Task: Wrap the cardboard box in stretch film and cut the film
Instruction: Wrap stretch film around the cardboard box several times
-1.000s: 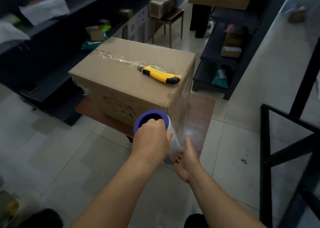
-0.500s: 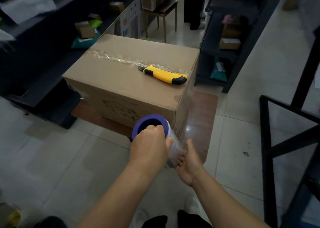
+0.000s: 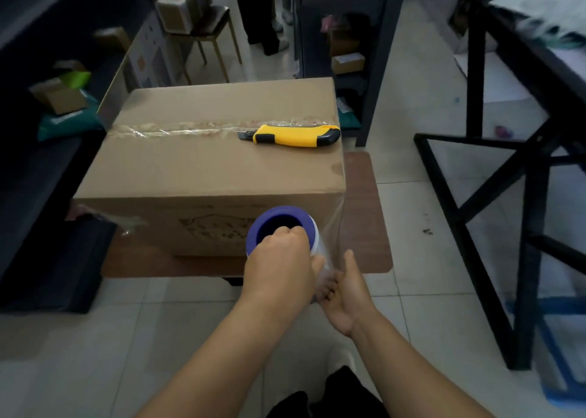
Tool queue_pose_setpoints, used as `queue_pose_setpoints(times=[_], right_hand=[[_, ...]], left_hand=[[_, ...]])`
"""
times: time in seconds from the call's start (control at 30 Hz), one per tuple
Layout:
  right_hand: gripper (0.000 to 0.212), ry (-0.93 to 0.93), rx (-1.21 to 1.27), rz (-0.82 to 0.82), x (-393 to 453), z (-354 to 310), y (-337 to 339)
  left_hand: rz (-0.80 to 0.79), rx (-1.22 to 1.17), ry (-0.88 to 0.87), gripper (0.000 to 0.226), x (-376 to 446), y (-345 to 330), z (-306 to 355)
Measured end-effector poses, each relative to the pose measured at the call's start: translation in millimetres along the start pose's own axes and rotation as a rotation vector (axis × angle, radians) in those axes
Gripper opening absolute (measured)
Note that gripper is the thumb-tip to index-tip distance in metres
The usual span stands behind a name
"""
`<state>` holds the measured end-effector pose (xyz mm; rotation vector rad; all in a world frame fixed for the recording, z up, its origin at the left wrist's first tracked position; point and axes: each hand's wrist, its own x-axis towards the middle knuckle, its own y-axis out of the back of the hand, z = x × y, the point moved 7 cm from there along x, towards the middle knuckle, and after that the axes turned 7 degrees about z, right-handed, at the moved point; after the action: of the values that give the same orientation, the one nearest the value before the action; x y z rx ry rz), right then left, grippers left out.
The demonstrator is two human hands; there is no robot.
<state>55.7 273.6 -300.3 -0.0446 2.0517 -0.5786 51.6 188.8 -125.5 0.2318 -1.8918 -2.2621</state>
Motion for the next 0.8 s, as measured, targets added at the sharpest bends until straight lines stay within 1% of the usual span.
queue_pose_setpoints(times=[0.1,0.23,0.3,0.4,0.5,0.67,0.73,0.8], right_hand=[[0.066,0.010,0.043,-0.006,4,7,-6],[0.066,0.035,0.048,0.029,7,10,-12],[0.063,0.059,0.073,0.059,5,12,-16],[0.063,0.094,0.130,0.114,5,20,-19],[0.064,0.144,0.189,0.141,5,33,-28],[0.070,0.259,0.328,0.275,-1,61,-42],[0.069,0.279,0.364,0.354,-4,73,-43],[0.069,0.291,0.409,0.396,-8,83,-49]], left_hand=[[-0.004,0.012,-0.025,0.033,2,1,-10],[-0.017,-0.017,-0.055,0.028,4,3,-19],[-0.018,-0.030,-0.093,0.025,4,5,-24],[-0.020,-0.045,-0.165,0.027,6,4,-35],[-0.019,-0.060,-0.266,0.028,11,6,-45],[-0.043,-0.050,-0.481,0.031,12,9,-62],[-0.066,-0.070,-0.538,0.029,11,9,-70],[-0.087,-0.079,-0.583,0.028,10,11,-76]])
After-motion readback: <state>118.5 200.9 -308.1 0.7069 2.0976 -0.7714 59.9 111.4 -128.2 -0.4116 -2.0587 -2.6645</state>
